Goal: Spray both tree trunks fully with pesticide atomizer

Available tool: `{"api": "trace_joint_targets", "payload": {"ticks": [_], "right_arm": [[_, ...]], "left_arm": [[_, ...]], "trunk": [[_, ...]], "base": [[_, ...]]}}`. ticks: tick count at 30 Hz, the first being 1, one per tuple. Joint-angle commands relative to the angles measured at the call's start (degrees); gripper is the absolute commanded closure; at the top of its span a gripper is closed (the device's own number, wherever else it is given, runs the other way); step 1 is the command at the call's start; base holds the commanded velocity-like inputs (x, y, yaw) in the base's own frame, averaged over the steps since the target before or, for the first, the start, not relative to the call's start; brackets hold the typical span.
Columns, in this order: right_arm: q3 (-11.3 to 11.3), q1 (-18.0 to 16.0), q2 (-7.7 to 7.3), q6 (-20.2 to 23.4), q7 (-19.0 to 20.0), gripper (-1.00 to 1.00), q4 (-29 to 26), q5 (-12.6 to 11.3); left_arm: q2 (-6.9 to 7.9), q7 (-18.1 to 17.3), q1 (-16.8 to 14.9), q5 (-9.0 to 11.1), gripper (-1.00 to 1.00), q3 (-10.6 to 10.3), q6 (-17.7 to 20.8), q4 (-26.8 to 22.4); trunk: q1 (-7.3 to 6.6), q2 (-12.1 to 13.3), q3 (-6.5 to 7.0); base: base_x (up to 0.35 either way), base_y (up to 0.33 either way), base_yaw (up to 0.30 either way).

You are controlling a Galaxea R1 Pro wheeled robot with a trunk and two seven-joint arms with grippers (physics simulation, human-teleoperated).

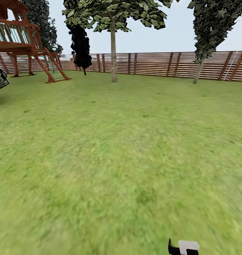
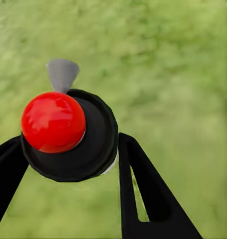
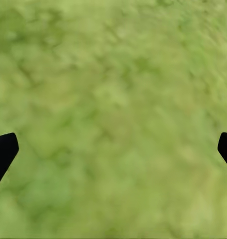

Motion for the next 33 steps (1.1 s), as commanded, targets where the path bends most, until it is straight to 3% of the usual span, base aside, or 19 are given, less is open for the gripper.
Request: {"api": "trace_joint_targets", "payload": {"ticks": [1, 33], "right_arm": [[0.00, 0.00, 0.00, 0.02, 0.00, -1.00, 0.00, 0.00], [0.00, 0.00, 0.00, 0.03, 0.00, -1.00, 0.00, 0.00]], "left_arm": [[0.00, 0.01, 0.00, 0.01, 1.00, 0.02, 0.00, -0.01], [0.00, 0.01, 0.00, 0.06, 1.00, 0.02, -0.03, -0.01]], "trunk": [[0.00, 0.00, 0.00], [0.00, 0.00, 0.00]], "base": [[0.337, 0.000, 0.000], [0.337, 0.000, 0.000]]}}
